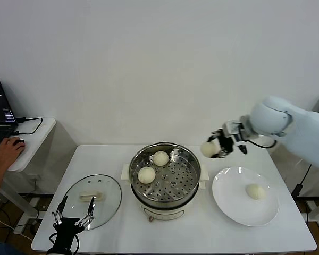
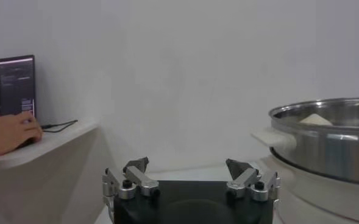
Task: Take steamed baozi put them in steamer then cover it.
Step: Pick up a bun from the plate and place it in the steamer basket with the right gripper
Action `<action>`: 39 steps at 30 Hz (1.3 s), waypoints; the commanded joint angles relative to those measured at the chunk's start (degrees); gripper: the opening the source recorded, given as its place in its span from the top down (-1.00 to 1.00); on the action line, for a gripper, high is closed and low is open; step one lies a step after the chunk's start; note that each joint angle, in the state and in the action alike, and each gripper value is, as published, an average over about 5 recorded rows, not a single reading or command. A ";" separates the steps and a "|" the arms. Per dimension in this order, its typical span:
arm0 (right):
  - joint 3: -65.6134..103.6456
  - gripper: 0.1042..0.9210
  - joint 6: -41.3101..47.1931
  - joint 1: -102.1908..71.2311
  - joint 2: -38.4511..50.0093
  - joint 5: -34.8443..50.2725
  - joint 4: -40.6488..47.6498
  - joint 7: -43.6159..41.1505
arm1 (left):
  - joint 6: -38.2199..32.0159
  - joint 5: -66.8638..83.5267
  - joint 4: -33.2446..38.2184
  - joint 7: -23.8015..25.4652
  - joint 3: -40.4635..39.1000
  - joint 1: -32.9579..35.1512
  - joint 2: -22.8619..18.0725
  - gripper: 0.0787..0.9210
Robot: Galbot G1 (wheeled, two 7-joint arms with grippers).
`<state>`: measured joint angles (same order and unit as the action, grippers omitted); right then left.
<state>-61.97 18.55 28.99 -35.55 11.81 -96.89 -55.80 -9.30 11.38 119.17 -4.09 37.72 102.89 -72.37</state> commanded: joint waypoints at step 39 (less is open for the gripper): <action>-17.11 -0.18 -30.71 2.44 -25.04 -14.92 1.96 -0.90 | -1.02 0.15 -0.56 -0.39 1.50 -0.81 -1.92 -0.77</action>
<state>-78.42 -8.24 31.57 -59.03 -1.18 -95.42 -56.99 -10.29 11.57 118.77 -4.48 39.33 102.14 -74.26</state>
